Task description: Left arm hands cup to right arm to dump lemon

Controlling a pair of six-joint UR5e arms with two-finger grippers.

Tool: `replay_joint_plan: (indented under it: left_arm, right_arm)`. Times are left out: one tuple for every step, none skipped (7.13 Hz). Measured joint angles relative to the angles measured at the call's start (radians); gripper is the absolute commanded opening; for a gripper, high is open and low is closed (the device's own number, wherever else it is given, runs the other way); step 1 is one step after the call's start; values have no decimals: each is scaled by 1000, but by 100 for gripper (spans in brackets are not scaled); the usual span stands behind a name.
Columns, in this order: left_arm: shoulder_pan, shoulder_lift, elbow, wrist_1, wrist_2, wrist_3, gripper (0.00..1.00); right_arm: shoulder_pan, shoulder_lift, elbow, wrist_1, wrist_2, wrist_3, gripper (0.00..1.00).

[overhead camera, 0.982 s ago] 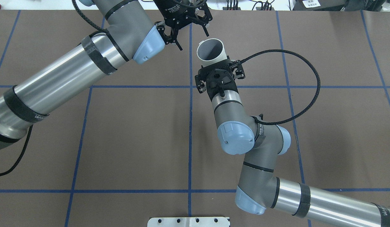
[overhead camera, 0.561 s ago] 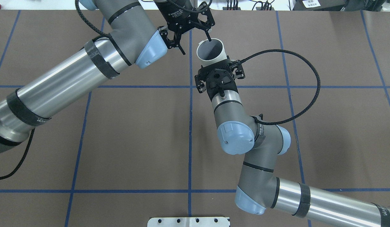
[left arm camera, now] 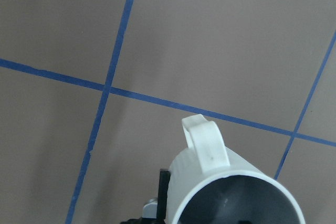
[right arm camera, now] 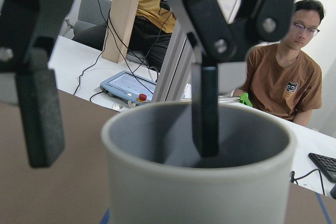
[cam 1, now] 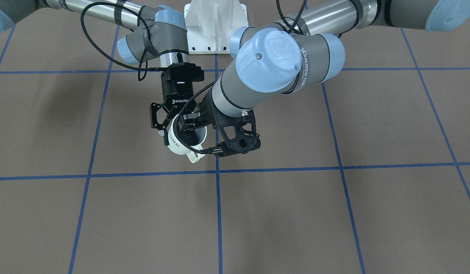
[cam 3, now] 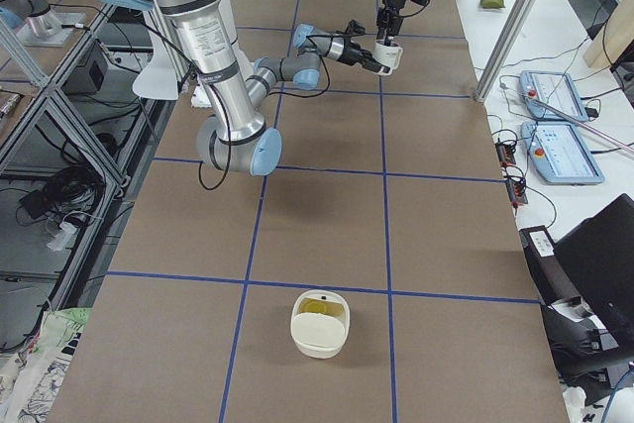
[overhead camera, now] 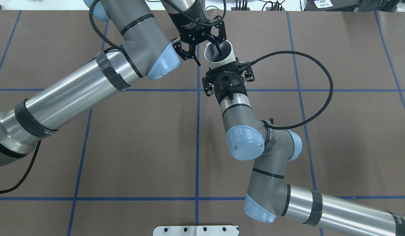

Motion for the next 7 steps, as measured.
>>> replay_joint_plan:
  left_arm:
    - [2, 1, 2, 0, 0, 1, 53]
    - [3, 2, 2, 0, 0, 2, 52]
    - [3, 3, 3, 0, -1, 3, 49]
    - [3, 5, 3, -1, -1, 3, 43]
    - [3, 6, 3, 0, -1, 3, 16]
    - [3, 7, 2, 1, -3, 3, 0]
    - [3, 6, 0, 3, -4, 3, 0]
  right_arm:
    - [0, 0, 2, 0, 0, 0, 16]
    - [1, 0, 5, 0, 0, 0, 16]
    - [1, 0, 6, 0, 0, 0, 16]
    - [1, 0, 6, 0, 0, 0, 16]
    - [1, -1, 7, 0, 0, 0, 17]
    - [1, -1, 7, 0, 0, 0, 56]
    - [1, -1, 7, 0, 0, 0, 99]
